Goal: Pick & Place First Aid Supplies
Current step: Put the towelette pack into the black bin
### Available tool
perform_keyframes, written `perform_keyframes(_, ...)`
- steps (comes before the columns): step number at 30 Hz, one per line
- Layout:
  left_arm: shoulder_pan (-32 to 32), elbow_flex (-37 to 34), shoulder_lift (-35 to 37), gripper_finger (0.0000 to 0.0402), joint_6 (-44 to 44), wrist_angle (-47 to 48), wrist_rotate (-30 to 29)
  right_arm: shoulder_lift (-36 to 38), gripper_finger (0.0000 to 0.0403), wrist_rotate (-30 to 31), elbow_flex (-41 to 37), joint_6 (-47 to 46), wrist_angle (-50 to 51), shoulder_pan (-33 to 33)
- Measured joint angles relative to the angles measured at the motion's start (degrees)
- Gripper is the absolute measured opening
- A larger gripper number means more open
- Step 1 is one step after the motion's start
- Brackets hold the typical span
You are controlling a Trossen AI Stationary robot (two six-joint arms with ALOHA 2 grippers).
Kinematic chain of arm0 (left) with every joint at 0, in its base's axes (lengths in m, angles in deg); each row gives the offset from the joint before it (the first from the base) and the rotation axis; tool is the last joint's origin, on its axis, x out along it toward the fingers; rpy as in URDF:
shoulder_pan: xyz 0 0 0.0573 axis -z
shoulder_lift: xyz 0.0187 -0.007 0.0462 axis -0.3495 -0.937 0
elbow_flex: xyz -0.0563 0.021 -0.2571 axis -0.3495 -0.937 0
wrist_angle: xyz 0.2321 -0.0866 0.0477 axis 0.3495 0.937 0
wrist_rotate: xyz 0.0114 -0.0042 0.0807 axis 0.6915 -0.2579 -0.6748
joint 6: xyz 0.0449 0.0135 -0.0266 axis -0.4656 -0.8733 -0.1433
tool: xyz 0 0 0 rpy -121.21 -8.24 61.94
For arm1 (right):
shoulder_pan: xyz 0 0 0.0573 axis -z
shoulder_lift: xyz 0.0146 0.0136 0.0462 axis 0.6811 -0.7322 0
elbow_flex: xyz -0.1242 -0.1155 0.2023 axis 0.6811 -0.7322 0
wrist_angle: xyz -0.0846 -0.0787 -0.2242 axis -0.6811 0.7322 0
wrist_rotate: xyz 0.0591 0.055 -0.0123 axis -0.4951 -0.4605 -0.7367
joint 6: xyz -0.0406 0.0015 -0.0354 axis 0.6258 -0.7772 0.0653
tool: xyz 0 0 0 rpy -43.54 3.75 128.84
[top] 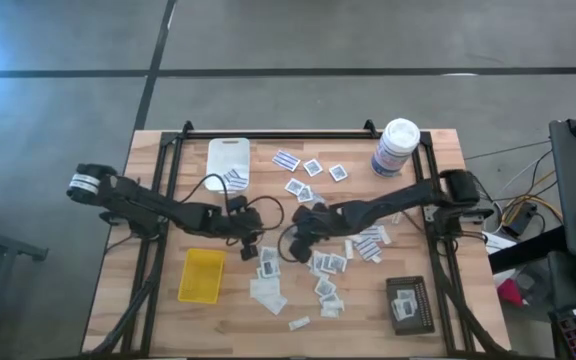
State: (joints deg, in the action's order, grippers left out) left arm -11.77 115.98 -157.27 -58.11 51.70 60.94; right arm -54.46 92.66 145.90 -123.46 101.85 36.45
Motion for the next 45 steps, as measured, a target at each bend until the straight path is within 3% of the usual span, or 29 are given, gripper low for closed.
perform_keyframes(7, 0.13, 0.0, 1.61, 0.0108, -0.07, 0.82, 0.9, 11.97, 0.0008, 0.92, -6.89, 0.55, 4.03, -2.37)
perform_keyframes(14, 0.17, 0.0, 1.61, 0.0108, 0.04, 0.94, 1.81, 23.35, 0.0008, 0.73, -13.61, -6.52, 7.92, -7.57)
perform_keyframes(26, 0.17, 0.0, 1.61, 0.0108, 0.13, 0.7, 1.78, 34.44, 0.0008, -0.12, -15.68, -18.86, 21.74, -20.15)
perform_keyframes(35, 0.17, 0.0, 1.61, 0.0108, 0.15, 0.81, 1.76, 37.36, 0.0008, -11.44, -15.62, -27.31, 26.08, -28.13)
perform_keyframes(45, 0.19, 0.0, 1.61, 0.0108, 0.07, 0.87, 1.74, 38.87, 0.0008, -18.64, -15.61, -43.52, 31.75, -35.76)
